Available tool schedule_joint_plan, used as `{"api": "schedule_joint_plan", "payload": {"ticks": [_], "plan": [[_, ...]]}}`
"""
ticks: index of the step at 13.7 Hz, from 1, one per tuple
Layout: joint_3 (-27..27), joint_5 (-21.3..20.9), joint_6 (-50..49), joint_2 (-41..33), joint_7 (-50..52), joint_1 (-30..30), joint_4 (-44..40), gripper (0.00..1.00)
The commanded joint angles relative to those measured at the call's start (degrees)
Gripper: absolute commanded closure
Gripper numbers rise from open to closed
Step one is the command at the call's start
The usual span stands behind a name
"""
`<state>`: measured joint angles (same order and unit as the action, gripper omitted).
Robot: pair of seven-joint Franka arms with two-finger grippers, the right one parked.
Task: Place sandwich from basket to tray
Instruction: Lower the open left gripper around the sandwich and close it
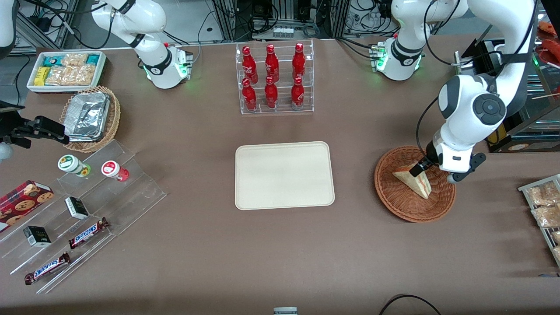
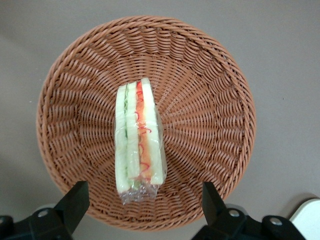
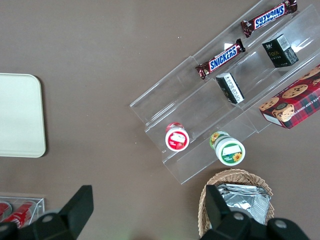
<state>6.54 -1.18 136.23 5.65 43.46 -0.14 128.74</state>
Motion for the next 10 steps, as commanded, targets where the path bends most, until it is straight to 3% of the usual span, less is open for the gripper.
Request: {"api": "schedule_joint_plan", "payload": {"ticks": [1, 10], "plan": [[-0.3, -0.2, 2.9, 1.5, 1.1, -0.3, 0.9, 0.0], [-0.7, -0.1, 8.7, 7.2, 1.1, 0.3, 2.6, 0.0]]}}
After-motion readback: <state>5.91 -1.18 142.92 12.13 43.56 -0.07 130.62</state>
